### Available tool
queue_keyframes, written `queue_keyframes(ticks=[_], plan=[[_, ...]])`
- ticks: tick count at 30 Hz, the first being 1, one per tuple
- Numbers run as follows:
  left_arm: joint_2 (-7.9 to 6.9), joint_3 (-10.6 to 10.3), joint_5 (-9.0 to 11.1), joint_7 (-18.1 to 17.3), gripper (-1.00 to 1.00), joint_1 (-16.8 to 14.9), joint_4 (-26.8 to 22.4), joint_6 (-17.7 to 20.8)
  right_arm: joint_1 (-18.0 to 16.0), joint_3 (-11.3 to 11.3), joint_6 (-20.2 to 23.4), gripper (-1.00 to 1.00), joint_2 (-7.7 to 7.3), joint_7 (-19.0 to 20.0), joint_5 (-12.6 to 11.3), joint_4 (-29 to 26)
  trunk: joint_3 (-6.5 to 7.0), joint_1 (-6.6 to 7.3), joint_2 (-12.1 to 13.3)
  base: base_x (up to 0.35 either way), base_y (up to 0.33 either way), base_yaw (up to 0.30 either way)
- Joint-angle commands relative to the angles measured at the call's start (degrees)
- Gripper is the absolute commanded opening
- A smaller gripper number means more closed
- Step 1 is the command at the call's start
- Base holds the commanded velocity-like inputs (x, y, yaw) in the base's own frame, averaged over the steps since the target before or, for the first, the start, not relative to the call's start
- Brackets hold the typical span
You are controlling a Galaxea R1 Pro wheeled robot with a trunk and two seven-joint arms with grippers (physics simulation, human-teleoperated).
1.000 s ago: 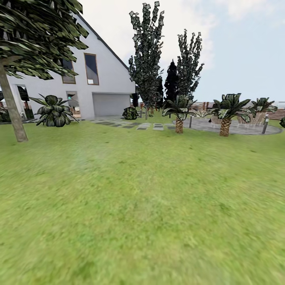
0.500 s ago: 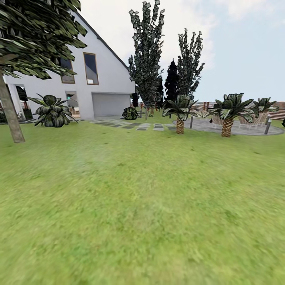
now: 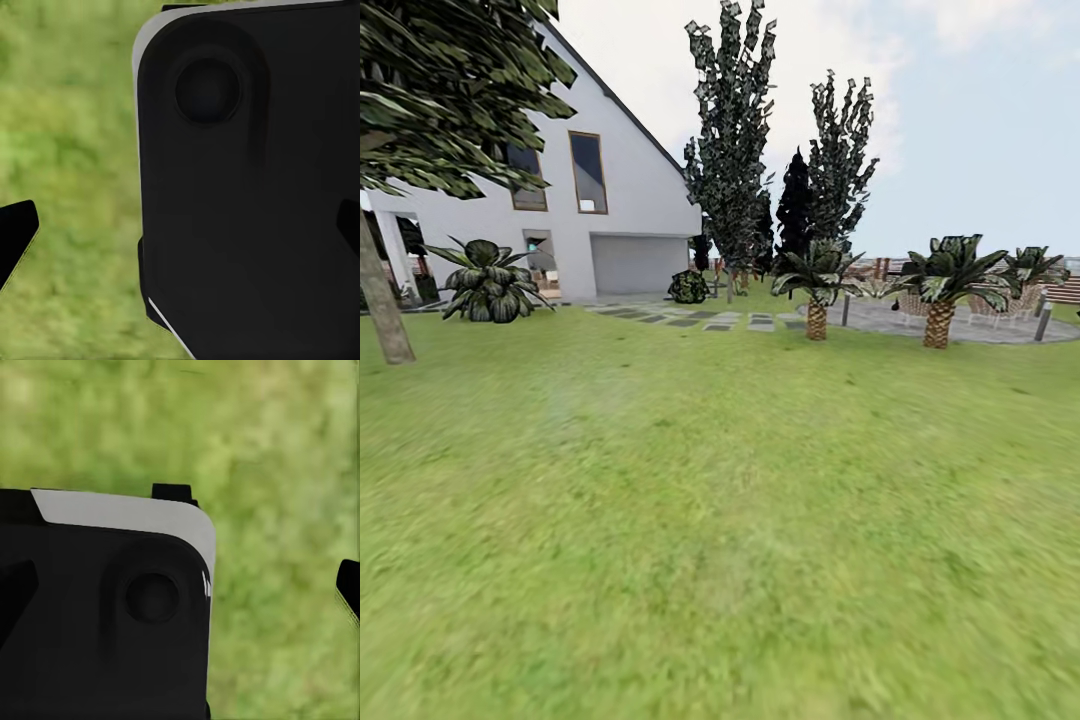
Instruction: Take the three Easter eggs out of the wicker basket on the lawn in the garden, then place them on the lawn next to a single tree (choose any tree) so that all three eggs are next to the same tree and none are left in the basket.
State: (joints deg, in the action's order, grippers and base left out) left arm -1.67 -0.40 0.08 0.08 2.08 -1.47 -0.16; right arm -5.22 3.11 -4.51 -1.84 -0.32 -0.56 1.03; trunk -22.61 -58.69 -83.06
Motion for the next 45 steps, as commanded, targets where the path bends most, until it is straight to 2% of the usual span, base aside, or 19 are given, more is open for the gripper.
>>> queue_keyframes(ticks=[1,45], plan=[[0.0,-0.04,0.01,0.01,1.0,0.03,-0.11,-0.02,-0.06,0.31,-0.24,1.0,0.0,-0.03,-0.06,0.11,-0.05,-0.04,-0.02,0.338,0.0,0.0],[0.0,-0.04,0.01,0.01,1.0,0.03,-0.11,-0.02,-0.06,0.41,-0.24,1.0,0.08,-0.03,-0.04,0.12,-0.05,-0.04,-0.02,0.338,0.0,0.0]])
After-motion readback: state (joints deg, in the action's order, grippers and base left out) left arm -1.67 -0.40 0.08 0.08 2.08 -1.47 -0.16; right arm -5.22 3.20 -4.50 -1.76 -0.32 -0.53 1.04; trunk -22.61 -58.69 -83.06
